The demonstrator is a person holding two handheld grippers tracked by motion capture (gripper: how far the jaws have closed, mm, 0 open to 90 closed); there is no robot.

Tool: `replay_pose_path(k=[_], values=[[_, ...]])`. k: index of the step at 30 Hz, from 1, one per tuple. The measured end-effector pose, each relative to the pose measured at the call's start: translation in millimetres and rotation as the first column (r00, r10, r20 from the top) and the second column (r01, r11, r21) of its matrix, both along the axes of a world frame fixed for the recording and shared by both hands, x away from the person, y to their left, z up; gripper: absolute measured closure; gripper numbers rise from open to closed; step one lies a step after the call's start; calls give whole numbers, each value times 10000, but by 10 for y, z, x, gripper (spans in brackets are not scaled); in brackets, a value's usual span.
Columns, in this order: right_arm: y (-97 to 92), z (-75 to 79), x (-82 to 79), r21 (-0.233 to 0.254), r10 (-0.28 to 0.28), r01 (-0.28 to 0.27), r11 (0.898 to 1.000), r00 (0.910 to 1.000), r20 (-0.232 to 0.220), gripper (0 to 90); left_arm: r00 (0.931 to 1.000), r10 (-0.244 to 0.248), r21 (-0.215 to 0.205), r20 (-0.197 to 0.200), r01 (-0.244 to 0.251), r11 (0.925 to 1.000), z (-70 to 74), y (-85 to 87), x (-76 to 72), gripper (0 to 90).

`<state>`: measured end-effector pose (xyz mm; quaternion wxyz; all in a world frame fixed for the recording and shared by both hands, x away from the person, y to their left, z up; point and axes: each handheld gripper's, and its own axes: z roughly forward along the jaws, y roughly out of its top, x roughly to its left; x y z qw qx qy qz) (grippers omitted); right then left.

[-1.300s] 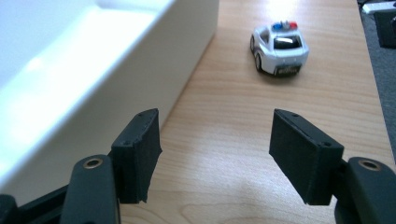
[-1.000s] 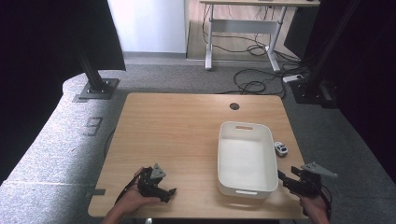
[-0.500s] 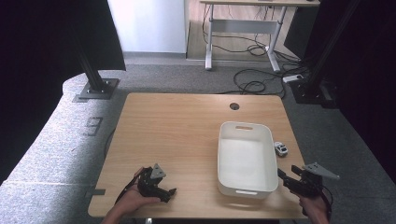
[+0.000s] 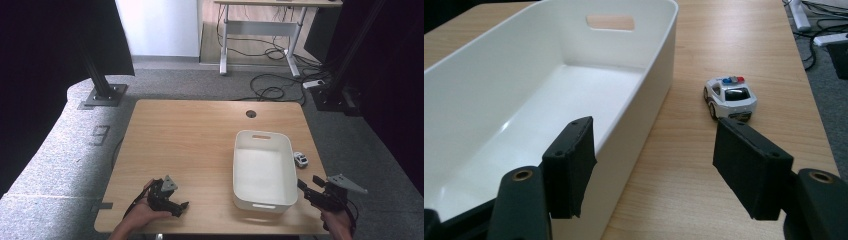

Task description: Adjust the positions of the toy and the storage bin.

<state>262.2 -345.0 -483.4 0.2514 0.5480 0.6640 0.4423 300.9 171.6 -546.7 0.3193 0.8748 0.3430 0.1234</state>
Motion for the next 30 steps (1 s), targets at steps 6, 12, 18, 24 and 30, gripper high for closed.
replay_pose_path(k=[6, 12, 18, 24, 30], values=[[104, 14, -18, -175, 343, -345, 9993, 9993, -114, 320, 10000, -6, 4, 0, 6, 10000, 0, 0, 0, 0], [142, -27, -1, -713, 187, -217, 9972, 9989, -426, 316, 10000, -6, 3, 1, 6, 10000, 0, 0, 0, 0], [212, -54, 9, -832, 326, -396, 9957, 9960, -836, 349, 10000, -6, 2, -1, 6, 10000, 0, 0, 0, 0], [269, -77, 9, -828, 434, -524, 9952, 9933, -1074, 404, 10000, -5, 1, 1, 5, 10000, 0, 0, 0, 0], [324, -75, 2, -666, 616, -698, 9953, 9911, -1183, 591, 10000, 5, -13, 2, -5, 10000, -1, -1, 0, 0]])
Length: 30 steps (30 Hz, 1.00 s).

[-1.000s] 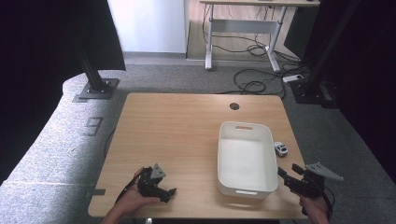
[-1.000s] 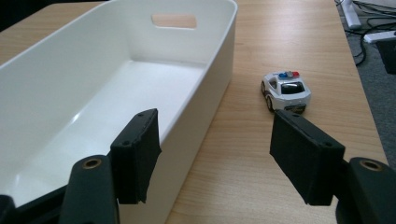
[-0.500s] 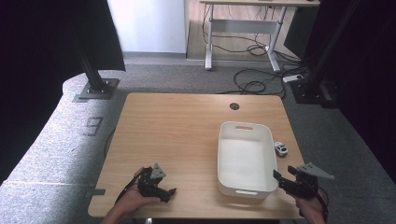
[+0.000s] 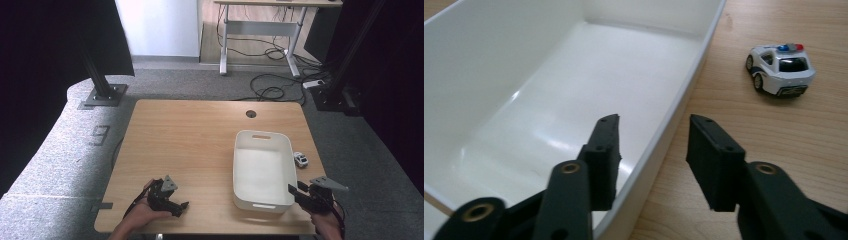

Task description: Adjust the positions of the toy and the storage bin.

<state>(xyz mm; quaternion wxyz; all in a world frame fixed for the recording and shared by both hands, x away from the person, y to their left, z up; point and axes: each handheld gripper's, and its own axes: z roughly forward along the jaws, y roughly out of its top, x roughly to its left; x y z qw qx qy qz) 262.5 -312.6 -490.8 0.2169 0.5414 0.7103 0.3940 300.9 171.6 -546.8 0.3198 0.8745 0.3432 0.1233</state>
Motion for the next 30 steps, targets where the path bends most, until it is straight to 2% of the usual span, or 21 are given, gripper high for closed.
replay_pose_path(k=[4, 10, 24, 30], values=[[17, -2, 4, 136, 35, -33, 9999, 9998, -199, 649, 10000, -3, 3, 2, 3, 10000, 0, 0, 0, 0], [4, -10, 18, 328, -30, 43, 9995, 9993, -379, 660, 10000, -2, 3, 2, 2, 10000, 0, 0, 0, 0], [20, -24, 38, 282, -519, 529, 9982, 9981, -345, 734, 10000, -22, -2, 6, 22, 10000, -1, 1, 1, 0], [47, -32, 53, 212, -679, 683, 9974, 9975, -190, 782, 10000, -19, -3, 8, 19, 10000, -1, 1, 1, 0]])
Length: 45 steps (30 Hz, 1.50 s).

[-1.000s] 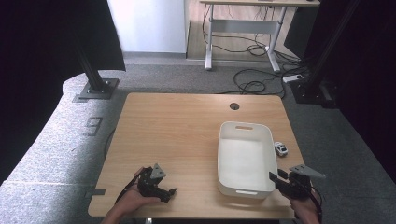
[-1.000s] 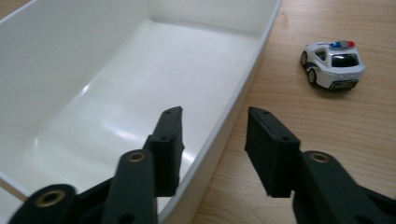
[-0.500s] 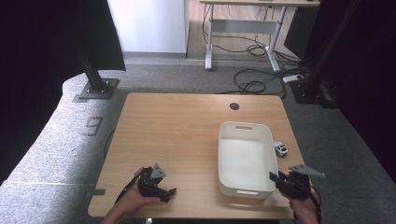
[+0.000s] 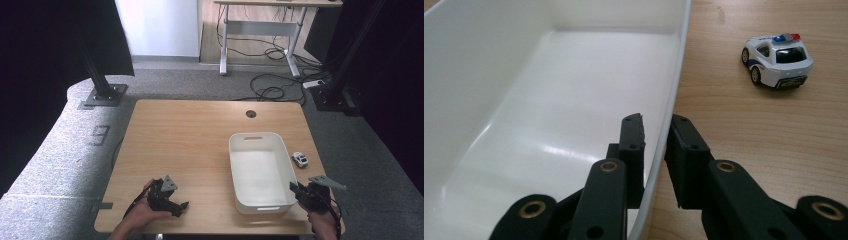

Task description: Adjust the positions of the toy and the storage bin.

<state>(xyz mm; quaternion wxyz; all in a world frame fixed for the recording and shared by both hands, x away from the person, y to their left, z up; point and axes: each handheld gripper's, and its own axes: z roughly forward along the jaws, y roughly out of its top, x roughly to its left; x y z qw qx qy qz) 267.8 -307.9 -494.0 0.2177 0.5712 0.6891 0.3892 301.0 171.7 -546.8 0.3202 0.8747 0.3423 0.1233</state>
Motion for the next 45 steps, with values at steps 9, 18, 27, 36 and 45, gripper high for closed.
replay_pose_path(k=[9, 18, 27, 36, 45], values=[[7, -5, 21, 99, -237, 236, 9997, 9997, 58, 823, 10000, -13, -1, 0, 13, 10000, 0, 1, 1, 0], [-21, -15, 64, 313, -487, 484, 9983, 9987, 112, 852, 10000, -8, -3, 0, 8, 10000, 0, 0, 1, 0], [-23, -17, 96, 365, -603, 597, 9975, 9981, 156, 861, 10000, -9, -2, 1, 9, 10000, 0, 0, 2, 0], [79, -16, 139, 376, -837, 831, 9958, 9964, 159, 863, 10000, -9, -13, 8, 9, 10000, -1, -1, 3, 0], [218, -17, 196, 291, -1008, 1000, 9946, 9946, 259, 862, 10000, -17, -16, 11, 17, 10000, -2, -1, 3, 0]])
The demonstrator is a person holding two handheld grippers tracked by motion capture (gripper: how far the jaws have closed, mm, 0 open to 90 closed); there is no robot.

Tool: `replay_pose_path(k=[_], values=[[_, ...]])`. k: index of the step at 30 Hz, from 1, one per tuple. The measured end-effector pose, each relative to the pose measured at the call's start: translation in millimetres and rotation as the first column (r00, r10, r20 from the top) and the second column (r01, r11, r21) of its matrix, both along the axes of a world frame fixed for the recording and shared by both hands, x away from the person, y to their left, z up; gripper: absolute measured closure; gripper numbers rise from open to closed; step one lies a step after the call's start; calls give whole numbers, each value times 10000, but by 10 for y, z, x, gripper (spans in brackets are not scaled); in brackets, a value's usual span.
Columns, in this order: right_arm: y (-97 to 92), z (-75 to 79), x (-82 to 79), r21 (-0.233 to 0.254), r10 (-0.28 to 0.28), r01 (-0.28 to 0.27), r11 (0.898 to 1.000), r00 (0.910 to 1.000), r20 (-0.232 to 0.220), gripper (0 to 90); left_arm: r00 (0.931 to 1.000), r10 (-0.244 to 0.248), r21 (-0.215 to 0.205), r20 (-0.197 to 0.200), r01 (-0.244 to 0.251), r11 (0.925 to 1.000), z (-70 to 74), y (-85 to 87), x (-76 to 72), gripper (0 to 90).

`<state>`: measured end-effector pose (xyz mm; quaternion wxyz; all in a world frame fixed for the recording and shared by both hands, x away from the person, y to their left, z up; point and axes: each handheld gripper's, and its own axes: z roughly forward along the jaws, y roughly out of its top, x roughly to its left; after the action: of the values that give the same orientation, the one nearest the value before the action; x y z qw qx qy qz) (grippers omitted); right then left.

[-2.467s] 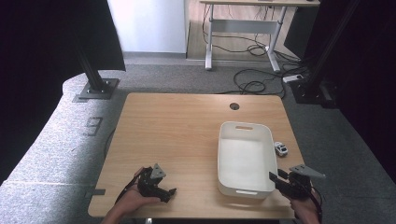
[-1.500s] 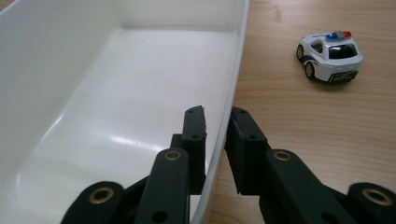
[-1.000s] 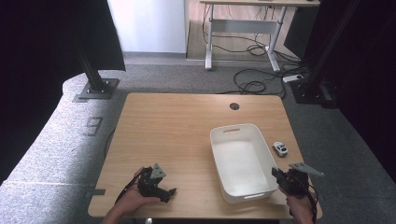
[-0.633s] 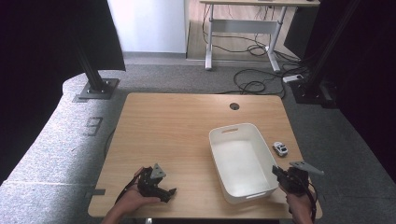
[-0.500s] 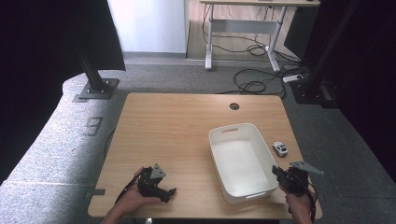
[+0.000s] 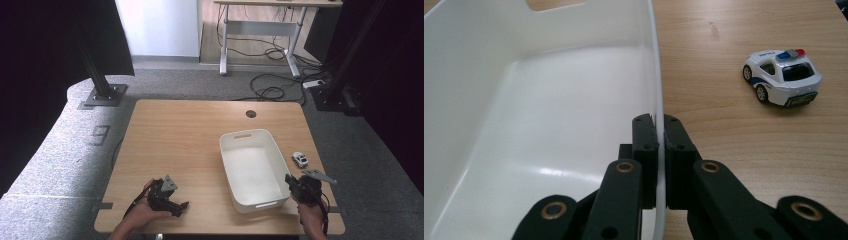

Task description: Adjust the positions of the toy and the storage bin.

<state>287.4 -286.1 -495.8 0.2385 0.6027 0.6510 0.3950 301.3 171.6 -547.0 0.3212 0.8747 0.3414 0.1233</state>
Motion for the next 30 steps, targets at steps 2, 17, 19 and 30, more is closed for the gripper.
replay_pose_path(k=[2, 17, 19, 30], values=[[31, 0, 2, -37, -54, 54, 10000, 10000, 21, 862, 10000, 5, -2, 2, -5, 10000, 0, -1, 0, 0], [313, -8, 162, 3, -116, 116, 9999, 9999, 125, 862, 10000, -12, -5, 3, 12, 10000, 0, 0, 2, 0], [320, -8, 168, -6, -121, 121, 9999, 9998, 124, 862, 10000, -11, -5, 3, 11, 10000, 0, 0, 2, 0], [435, -17, 257, 61, -153, 151, 9999, 9996, 229, 861, 10000, -24, -8, 12, 24, 10000, -1, 0, 4, 0]])
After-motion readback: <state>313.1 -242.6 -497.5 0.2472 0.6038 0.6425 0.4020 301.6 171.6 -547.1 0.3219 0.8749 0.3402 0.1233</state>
